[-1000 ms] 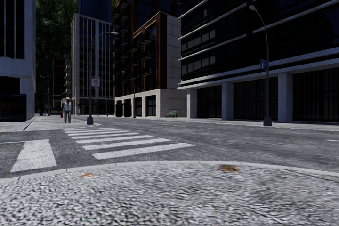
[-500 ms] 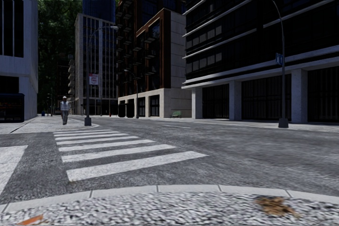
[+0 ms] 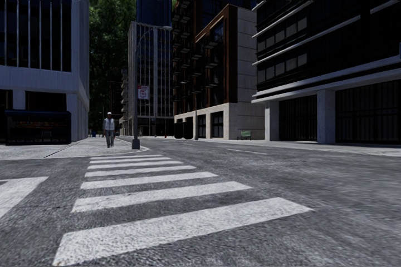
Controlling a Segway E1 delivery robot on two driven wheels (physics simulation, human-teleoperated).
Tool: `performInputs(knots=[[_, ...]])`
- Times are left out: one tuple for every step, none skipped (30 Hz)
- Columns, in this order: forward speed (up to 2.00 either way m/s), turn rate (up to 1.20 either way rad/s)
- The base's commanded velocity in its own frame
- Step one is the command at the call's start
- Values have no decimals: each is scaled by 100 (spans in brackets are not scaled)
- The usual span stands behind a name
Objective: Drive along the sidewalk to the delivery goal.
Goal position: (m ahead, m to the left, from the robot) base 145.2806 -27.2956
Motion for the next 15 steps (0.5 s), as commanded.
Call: performInputs(knots=[[200,54],[200,54],[200,52],[200,0],[200,0],[200,0],[200,0],[200,0],[200,0],[200,0],[200,0],[200,0],[200,0],[200,0],[200,0]])
